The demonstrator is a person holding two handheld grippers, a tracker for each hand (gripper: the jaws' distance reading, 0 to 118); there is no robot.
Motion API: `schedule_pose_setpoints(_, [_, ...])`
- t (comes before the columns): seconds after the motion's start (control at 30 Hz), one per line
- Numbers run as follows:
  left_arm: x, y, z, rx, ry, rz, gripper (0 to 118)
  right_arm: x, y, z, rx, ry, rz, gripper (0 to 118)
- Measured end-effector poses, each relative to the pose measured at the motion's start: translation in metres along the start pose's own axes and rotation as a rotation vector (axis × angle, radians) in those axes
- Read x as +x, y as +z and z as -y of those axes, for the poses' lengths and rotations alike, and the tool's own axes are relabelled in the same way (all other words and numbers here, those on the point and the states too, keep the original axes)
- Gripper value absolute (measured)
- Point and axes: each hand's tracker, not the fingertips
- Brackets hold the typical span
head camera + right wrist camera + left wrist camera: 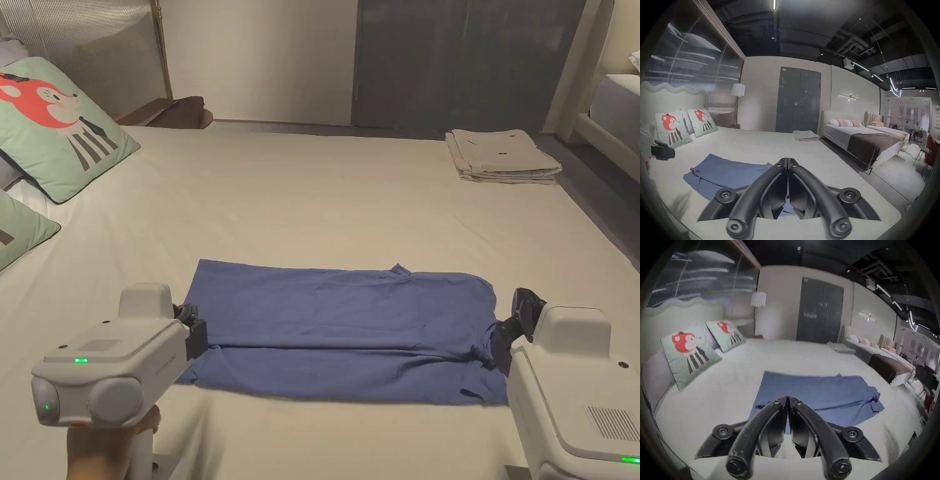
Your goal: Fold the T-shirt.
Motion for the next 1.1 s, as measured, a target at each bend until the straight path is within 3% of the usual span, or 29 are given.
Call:
schedule_pose_setpoints(0.27, [-0.066,-0.08,0.003,-0.316,0.055,-0.058,1,0.007,-0.021,0.014,-0.062,-0.001,0.008,0])
schedule_pose_setpoints(0.3, [-0.07,-0.09,0.005,-0.344,0.044,-0.065,8,0.008,-0.024,0.015,-0.069,-0.002,0.008,0])
schedule_pose_setpoints(0.37, [-0.074,-0.102,0.009,-0.407,0.058,-0.076,63,0.007,-0.031,0.019,-0.085,0.002,0.013,0])
schedule_pose_setpoints(0.4, [-0.076,-0.11,0.011,-0.435,0.062,-0.067,83,0.007,-0.034,0.021,-0.091,0.005,0.015,0])
schedule_pose_setpoints(0.43, [-0.077,-0.115,0.014,-0.426,0.074,-0.071,97,0.008,-0.037,0.023,-0.1,0.008,0.016,0])
schedule_pose_setpoints(0.47, [-0.075,-0.116,0.014,-0.419,0.076,-0.073,98,0.008,-0.039,0.024,-0.107,0.01,0.016,0])
schedule_pose_setpoints(0.6, [-0.064,-0.13,0.019,-0.45,0.032,-0.095,91,0.011,-0.05,0.032,-0.138,0.003,0.024,0])
schedule_pose_setpoints(0.67, [-0.056,-0.133,0.023,-0.469,0.004,-0.065,63,0.013,-0.053,0.034,-0.148,0.001,0.025,0])
schedule_pose_setpoints(0.83, [-0.041,-0.138,0.036,-0.469,-0.042,-0.104,9,0.023,-0.059,0.048,-0.159,0.003,0.03,0])
schedule_pose_setpoints(1.0, [-0.038,-0.135,0.028,-0.449,-0.038,-0.088,7,0.037,-0.065,0.053,-0.184,-0.009,0.042,0])
schedule_pose_setpoints(1.1, [-0.038,-0.126,0.017,-0.422,-0.037,-0.075,6,0.052,-0.076,0.06,-0.274,-0.072,0.039,0])
